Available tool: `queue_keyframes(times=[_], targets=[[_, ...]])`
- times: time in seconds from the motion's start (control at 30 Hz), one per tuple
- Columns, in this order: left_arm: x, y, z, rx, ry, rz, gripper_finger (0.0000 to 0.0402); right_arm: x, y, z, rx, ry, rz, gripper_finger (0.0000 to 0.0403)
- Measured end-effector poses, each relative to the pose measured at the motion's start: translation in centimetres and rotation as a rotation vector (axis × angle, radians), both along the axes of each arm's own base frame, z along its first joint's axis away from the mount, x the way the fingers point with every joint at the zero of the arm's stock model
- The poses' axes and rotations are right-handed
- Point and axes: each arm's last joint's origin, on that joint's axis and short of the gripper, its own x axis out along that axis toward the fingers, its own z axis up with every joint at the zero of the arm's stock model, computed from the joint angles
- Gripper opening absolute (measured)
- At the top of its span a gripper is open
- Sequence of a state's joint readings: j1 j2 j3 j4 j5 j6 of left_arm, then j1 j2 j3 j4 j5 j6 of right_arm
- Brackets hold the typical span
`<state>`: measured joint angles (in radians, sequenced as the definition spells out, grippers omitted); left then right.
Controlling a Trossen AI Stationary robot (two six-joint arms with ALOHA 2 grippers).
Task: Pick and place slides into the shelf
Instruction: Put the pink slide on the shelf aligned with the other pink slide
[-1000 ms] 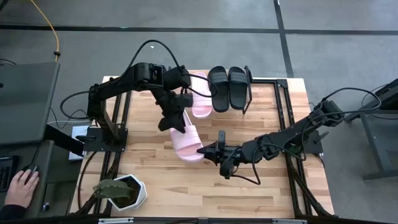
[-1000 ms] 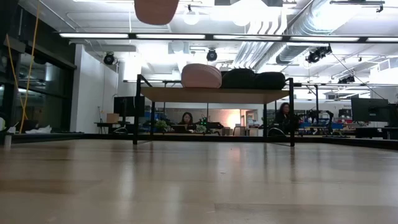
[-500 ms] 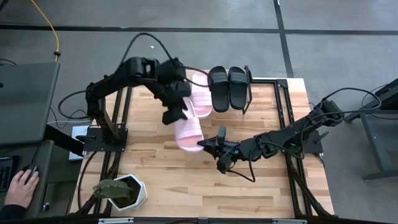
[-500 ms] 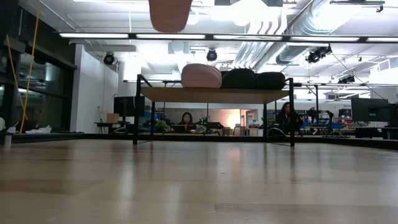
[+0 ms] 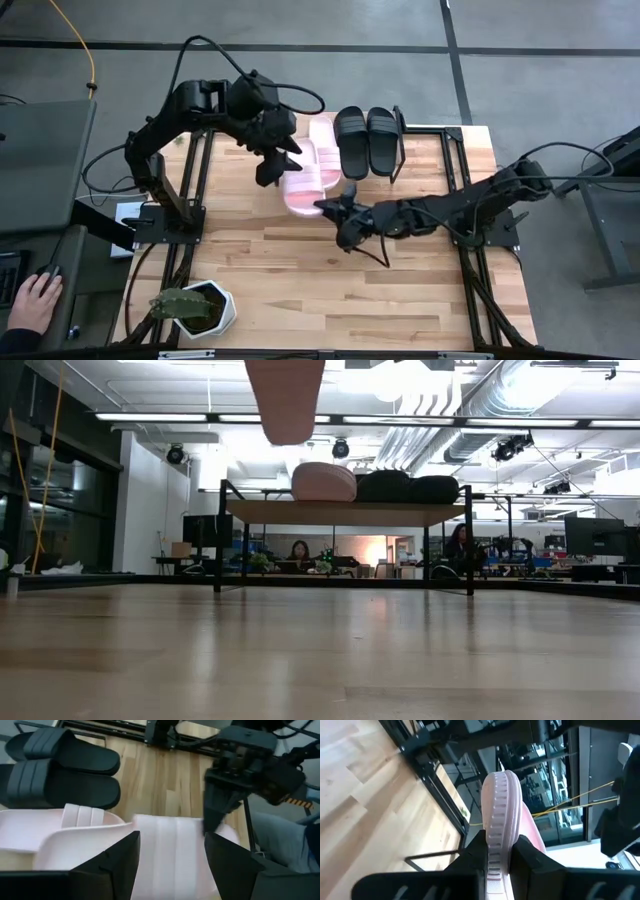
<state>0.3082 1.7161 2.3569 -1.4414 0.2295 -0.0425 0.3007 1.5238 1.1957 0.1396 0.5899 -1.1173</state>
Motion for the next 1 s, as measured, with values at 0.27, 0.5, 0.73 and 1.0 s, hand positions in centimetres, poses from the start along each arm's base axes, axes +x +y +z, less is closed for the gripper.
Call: queue_keyframes(times=[0.27, 0.5, 0.73, 1.0], targets=[[0.5, 0.1, 0.6, 0.032, -0.081, -0.007, 0.0211, 0.7, -2.8, -0.2, 0.003, 0.024, 0.012, 0.0024], [0.3, 0.1, 1.6, 0.056, -0.168, -0.01, 0.0211, 1.1, -4.9, -0.2, -0.011, 0.037, -0.003, 0.0024], [0.1, 0.0, 2.2, 0.067, -0.212, -0.013, 0.0211, 1.3, -7.3, -0.3, 0.011, 0.05, 0.022, 0.0024], [0.1, 0.0, 2.4, 0.071, -0.231, -0.016, 0.0211, 1.6, -9.5, -0.4, 0.039, 0.039, 0.037, 0.0024]])
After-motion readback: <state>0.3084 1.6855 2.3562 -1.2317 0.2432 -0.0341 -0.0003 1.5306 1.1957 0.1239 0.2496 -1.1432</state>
